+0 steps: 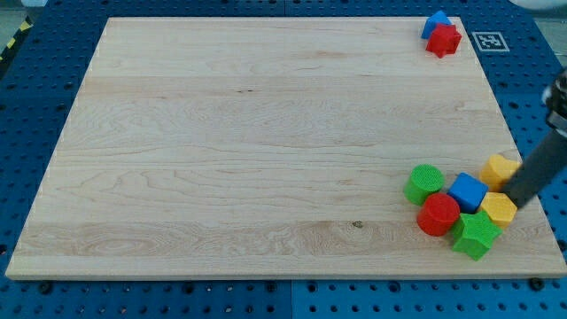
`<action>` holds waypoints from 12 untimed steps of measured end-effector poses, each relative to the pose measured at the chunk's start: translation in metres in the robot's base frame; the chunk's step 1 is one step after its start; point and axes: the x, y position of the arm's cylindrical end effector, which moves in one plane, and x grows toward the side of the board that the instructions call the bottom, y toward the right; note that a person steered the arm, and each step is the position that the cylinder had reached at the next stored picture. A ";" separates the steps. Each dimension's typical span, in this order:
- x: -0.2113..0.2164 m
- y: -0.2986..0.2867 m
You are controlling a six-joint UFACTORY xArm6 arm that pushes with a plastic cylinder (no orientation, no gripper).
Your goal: Separate the cube from the group of blocks
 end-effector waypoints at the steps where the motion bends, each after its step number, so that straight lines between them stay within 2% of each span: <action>1: -0.013 -0.009; 2: 0.000 0.004; 3: 0.020 0.047; 5: 0.086 0.062; 8: 0.085 0.048; 9: 0.069 0.013; 11: -0.014 -0.066; 12: -0.032 -0.074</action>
